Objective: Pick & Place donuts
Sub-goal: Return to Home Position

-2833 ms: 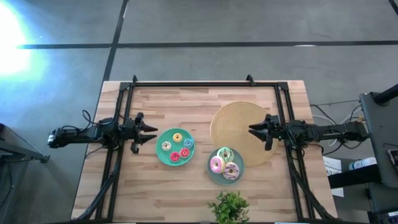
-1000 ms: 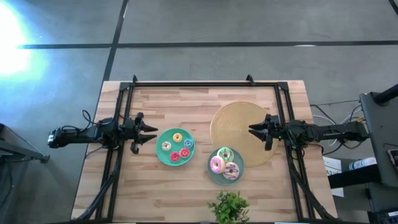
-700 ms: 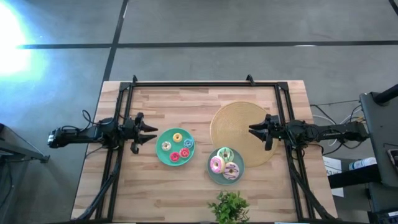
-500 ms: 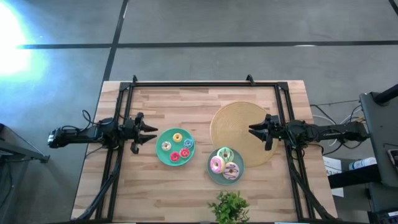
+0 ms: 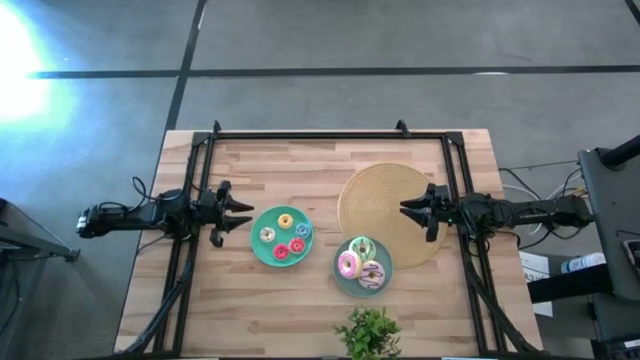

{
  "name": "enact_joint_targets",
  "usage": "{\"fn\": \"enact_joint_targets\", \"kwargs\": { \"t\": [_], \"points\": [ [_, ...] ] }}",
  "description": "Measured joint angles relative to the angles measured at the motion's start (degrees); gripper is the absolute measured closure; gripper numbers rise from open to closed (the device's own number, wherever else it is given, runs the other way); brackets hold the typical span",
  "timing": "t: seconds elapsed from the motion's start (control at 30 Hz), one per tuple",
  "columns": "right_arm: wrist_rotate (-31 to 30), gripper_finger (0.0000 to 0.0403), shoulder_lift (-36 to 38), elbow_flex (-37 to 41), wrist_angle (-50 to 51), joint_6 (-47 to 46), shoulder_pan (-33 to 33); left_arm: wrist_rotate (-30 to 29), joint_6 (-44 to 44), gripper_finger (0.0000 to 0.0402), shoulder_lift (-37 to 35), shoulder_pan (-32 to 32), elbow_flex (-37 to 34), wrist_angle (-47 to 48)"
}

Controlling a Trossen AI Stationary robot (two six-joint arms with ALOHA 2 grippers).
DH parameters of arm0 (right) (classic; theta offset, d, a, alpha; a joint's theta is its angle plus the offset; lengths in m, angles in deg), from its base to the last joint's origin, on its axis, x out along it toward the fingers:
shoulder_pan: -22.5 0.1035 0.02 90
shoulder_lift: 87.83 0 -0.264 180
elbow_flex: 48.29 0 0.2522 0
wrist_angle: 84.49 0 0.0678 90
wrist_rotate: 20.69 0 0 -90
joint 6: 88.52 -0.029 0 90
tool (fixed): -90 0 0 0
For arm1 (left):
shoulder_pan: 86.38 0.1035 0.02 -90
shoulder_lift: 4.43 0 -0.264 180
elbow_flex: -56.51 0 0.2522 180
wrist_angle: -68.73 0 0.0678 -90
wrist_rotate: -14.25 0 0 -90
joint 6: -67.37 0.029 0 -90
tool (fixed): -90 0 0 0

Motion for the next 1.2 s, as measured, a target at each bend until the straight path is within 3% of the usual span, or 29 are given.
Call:
{"fn": "enact_joint_targets", "kwargs": {
  "t": [1.2],
  "points": [
    [0.0, 0.0271, 0.0, 0.0, 0.0, 0.0, 0.0, 0.0, 0.0, 0.0284, 0.0, 0.0, 0.0, 0.0]
  ]
}}
